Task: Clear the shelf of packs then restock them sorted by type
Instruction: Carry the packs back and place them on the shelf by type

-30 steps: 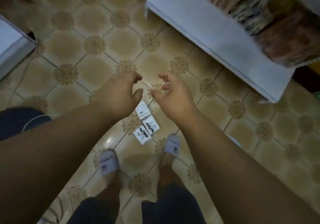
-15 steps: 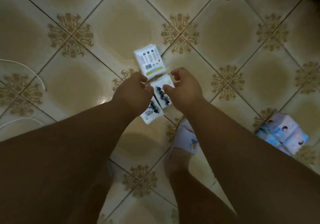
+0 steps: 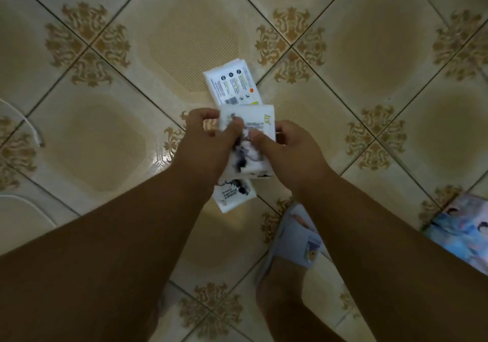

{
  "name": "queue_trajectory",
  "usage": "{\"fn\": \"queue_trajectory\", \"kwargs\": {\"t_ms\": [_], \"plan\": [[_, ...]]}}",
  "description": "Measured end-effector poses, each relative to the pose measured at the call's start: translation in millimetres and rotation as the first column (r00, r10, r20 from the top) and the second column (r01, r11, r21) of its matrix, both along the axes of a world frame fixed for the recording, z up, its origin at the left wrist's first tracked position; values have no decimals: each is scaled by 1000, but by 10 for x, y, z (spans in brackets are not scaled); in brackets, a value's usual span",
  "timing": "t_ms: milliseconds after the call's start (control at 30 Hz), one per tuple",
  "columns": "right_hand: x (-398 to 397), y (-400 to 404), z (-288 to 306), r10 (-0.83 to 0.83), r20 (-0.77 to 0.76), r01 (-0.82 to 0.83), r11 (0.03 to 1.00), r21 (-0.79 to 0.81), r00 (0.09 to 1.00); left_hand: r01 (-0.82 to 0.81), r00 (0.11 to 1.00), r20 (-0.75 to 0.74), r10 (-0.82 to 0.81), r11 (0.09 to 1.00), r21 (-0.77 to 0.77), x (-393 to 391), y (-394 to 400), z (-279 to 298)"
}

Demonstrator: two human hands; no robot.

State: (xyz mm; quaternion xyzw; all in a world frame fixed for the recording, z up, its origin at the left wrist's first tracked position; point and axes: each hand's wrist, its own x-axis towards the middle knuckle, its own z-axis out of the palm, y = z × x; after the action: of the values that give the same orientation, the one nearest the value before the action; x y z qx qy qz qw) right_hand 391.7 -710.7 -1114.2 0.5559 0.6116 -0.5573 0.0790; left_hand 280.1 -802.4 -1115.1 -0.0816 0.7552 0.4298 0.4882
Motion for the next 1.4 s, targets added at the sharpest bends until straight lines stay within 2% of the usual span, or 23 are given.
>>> {"fn": "queue_trajectory", "kwargs": {"t_ms": [67, 133, 167, 233, 300, 367, 433, 467, 500, 533, 567, 600, 633, 700, 767, 867, 900, 1000, 1100, 1267, 1400], "plan": [[-123, -35, 96, -23, -40, 21, 999, -43, 999, -173, 983, 59, 173, 985, -3, -109, -31, 109], [-287, -8, -23, -29, -15, 30, 996, 81, 999, -225, 974, -27, 224, 974, -34, -269, -73, 88], [-381, 21, -121, 13, 39, -20, 983, 180, 999, -222, 972, -92, 217, 973, -57, -358, -97, 41], [-566, 96, -361, 159, 193, -216, 921, 323, 968, -212, 962, -196, 188, 971, -108, -514, -134, -101], [-739, 148, -596, 340, 330, -450, 820, 354, 881, -205, 958, -235, 166, 967, -152, -625, -162, -267], [-850, 142, -774, 427, 415, -577, 730, 366, 804, -179, 958, -252, 134, 970, -163, -679, -188, -410], [-858, 144, -824, 393, 393, -538, 748, 388, 831, -166, 959, -257, 123, 975, -151, -687, -213, -425], [-837, 154, -736, 332, 334, -450, 804, 388, 882, -175, 957, -258, 135, 975, -136, -691, -220, -355], [-791, 161, -562, 225, 218, -291, 891, 348, 950, -187, 957, -249, 151, 974, -129, -697, -225, -227], [-736, 157, -304, 62, 75, -78, 971, 227, 995, -198, 958, -234, 165, 972, -126, -708, -214, -36], [-668, 158, 2, -140, -50, 142, 990, 27, 989, -211, 959, -219, 180, 969, -127, -733, -201, 201], [-594, 173, 323, -325, -129, 298, 935, -193, 937, -223, 959, -202, 196, 968, -116, -747, -169, 494], [-501, 205, 665, -458, -161, 371, 844, -387, 874, -226, 962, -180, 205, 969, -103, -775, -127, 816], [-308, 287, 1431, -631, -182, 379, 645, -664, 754, -206, 968, -151, 199, 978, -31, -806, -38, 1550], [-167, 380, 2264, -697, -224, 328, 564, -758, 681, -167, 979, -106, 172, 985, 52, -806, 125, 2372], [5, 566, 3579, -722, -282, 312, 570, -760, 632, -123, 992, 14, 122, 986, 113, -775, 428, 3700], [66, 658, 3999, -706, -311, 319, 608, -727, 637, -124, 992, 26, 122, 986, 112, -747, 519, 4144], [128, 948, 5317, -526, -463, 257, 811, -526, 714, -99, 995, -12, 104, 969, 227, -613, 818, 5440], [225, 1271, 6395, -407, -574, 252, 909, -333, 711, -60, 988, -113, 106, 932, 357, -412, 1171, 6520], [426, 1716, 7581, -352, -704, 357, 922, -149, 617, -54, 981, -119, 151, 811, 582, -289, 1711, 7523], [333, 1972, 8204, -269, -728, 409, 913, 17, 630, 47, 982, -161, 95, 708, 705, -403, 2178, 8144]]}}
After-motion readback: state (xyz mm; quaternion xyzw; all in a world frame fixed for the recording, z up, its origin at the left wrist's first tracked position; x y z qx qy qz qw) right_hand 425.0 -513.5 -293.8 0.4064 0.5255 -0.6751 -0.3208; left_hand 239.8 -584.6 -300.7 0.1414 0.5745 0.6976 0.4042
